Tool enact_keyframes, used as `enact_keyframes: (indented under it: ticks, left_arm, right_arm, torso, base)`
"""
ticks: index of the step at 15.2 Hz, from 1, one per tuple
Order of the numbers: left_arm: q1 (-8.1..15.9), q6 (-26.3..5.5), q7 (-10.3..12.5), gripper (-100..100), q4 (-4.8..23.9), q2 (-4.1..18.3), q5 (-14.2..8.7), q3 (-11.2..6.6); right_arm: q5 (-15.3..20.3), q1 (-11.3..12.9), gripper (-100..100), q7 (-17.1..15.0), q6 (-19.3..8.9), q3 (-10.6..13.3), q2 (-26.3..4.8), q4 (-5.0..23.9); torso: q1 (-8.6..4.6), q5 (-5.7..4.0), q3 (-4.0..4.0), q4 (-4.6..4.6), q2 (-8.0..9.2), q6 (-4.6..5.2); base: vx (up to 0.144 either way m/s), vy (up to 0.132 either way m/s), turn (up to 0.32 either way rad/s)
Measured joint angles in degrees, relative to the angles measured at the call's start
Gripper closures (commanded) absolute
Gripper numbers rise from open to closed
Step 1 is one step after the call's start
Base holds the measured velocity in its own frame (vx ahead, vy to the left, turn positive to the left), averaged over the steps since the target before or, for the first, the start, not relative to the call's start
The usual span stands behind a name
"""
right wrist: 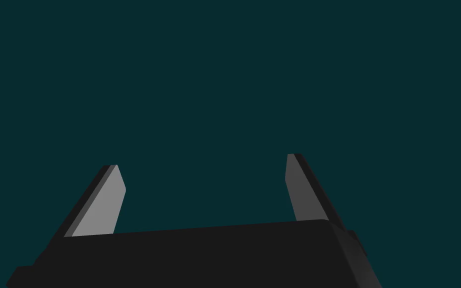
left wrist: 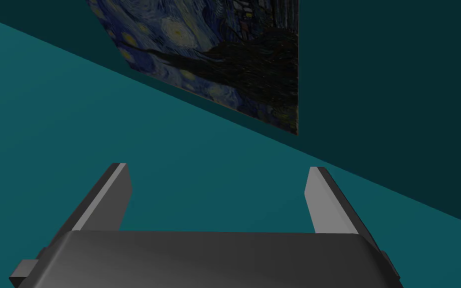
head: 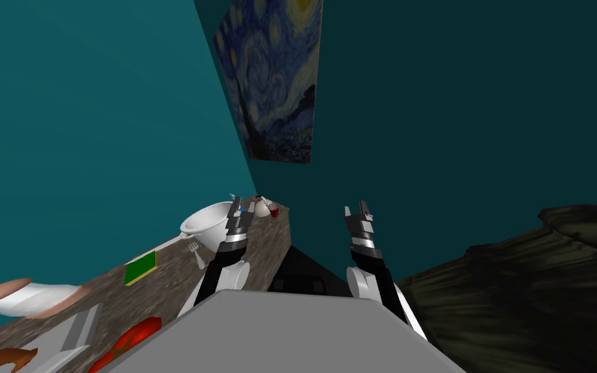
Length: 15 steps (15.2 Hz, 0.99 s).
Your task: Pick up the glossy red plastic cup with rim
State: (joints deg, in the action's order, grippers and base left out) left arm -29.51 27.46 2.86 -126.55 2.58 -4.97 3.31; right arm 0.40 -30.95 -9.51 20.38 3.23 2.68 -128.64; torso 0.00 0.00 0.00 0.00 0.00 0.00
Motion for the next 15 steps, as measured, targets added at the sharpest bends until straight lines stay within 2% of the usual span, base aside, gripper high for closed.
enact_keyframes:
  ticks: [6,12,15]
  left_arm:
    - [5.6,-5.1,-0.3,-100,3.3,4.6,0.4,-0.74]
    - [12.7,-11.8,-0.7,-100,8.2,7.5,0.5,-1.63]
    - [15.4,-15.2,-1.0,-100,10.7,8.5,0.6,-1.64]
  right_arm:
    - [0.0,0.0,0,0.0,0.0,0.0,0.0,0.0]
    - [0.0,0.0,0,0.0,0.0,0.0,0.0,0.0]
    - [0.0,0.0,0,0.0,0.0,0.0,0.0,0.0]
  torso:
    - [-0.27,-0.05,0.08,0.03,0.15,0.00]
    - [-0.19,-0.04,0.04,0.02,0.07,0.01]
    - [-0.21,-0.05,0.06,0.02,0.11,0.00]
  base:
    - [-0.042,-0.059,0.067]
    - [-0.028,-0.047,0.052]
    - [-0.034,-0.047,0.039]
